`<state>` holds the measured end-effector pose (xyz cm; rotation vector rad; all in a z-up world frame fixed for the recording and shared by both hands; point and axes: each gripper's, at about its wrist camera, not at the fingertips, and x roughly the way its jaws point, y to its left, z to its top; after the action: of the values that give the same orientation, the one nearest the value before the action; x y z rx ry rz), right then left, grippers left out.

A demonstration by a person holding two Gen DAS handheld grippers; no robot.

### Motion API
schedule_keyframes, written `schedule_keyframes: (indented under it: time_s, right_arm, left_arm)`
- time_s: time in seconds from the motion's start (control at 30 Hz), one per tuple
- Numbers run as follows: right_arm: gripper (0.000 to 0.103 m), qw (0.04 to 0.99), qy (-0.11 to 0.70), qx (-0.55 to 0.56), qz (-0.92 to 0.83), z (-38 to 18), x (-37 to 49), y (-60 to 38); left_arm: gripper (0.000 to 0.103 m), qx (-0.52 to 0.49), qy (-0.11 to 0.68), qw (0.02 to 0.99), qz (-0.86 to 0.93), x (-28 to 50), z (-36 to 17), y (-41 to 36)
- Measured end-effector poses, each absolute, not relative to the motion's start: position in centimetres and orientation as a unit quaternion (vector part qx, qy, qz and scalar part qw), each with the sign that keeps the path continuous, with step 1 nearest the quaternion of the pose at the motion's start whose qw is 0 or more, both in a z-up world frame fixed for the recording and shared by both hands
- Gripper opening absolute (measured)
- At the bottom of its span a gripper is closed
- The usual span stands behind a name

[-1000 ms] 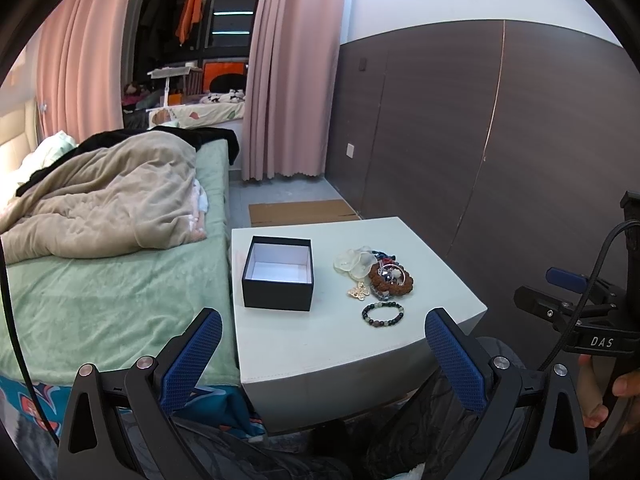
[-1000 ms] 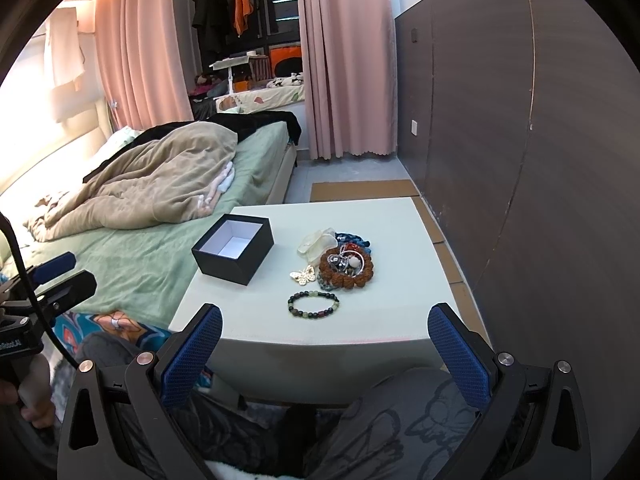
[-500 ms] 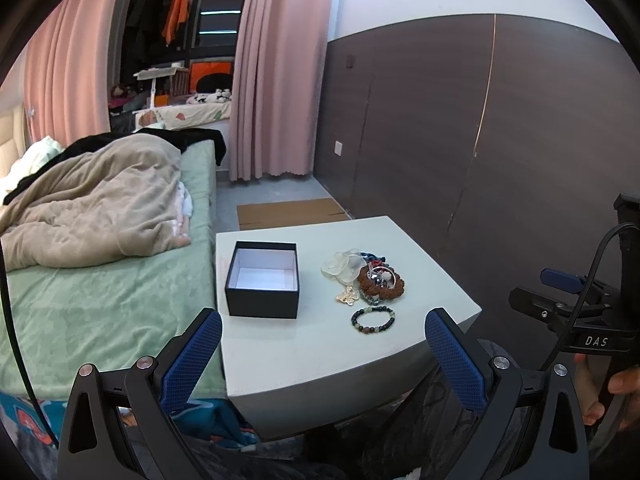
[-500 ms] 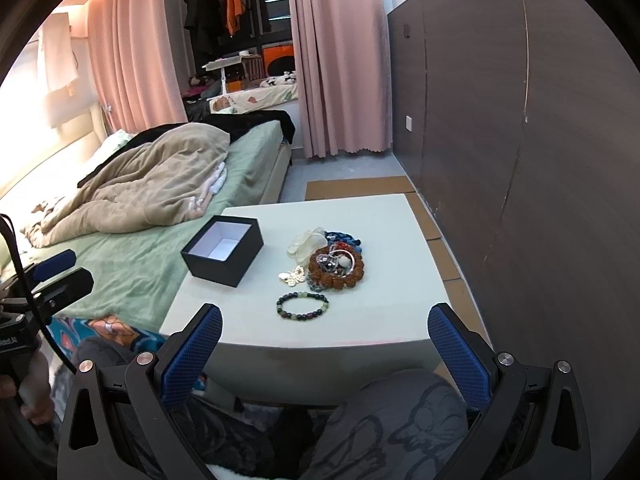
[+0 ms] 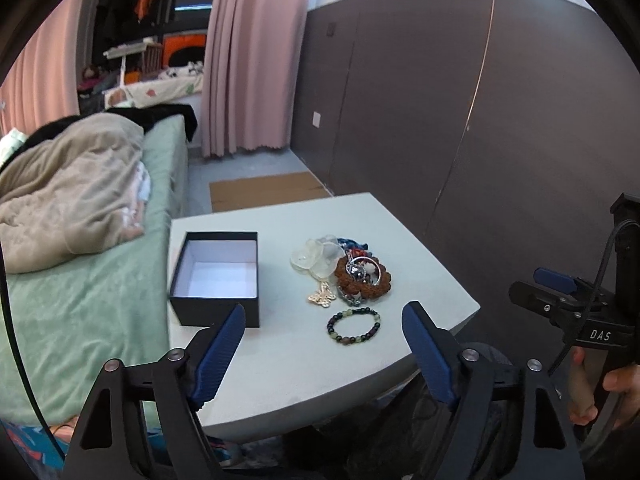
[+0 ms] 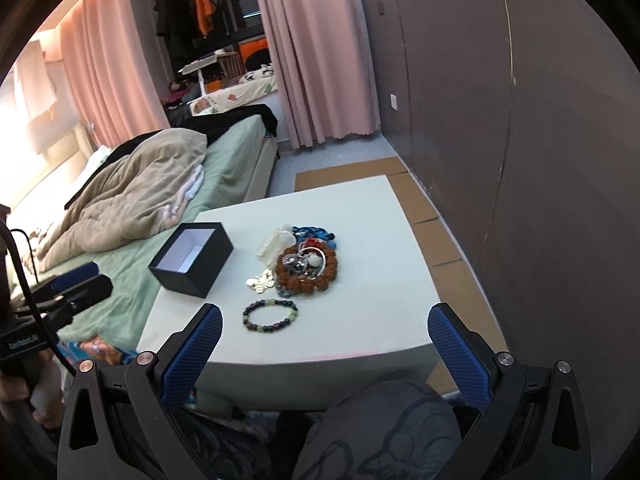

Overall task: Organize jewelry
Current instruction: 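Reach the left gripper to the white sheer pouch while the right gripper reaches the silver pendant necklace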

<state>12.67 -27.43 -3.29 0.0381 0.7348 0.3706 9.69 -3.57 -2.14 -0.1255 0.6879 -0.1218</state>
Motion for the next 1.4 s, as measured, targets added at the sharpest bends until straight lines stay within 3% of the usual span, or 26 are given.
schedule_keyframes:
  time_s: [0.2,0.4,1.0,1.4]
  right_arm:
    - [0.098,0.909,0.374,0.033,0.180,-5.2,15.4,-27.9]
    - [0.082,0.895,0.403,0.058,0.184,-7.2,18.3,-28.5]
    - [0.077,0.865,0.446,0.117,0.196,-11.0,25.3,-29.2]
    - [0.077,0.851,0.464,0.095,0.225,-11.6,27.2,-27.8]
  left_arm:
    - [0.068,-0.063,0.370,0.924,-0.066,13.8,-3.8,-4.3]
    - [0.053,-0.063,0.403,0.911,-0.060,18.0,-5.5,-4.6]
    - [0.040,-0.041,0.484,0.873,-0.053,28.3,-10.6,-6.1]
    - [0.039,-0.041,0.516,0.855,-0.038,31.8,-13.7,-6.2]
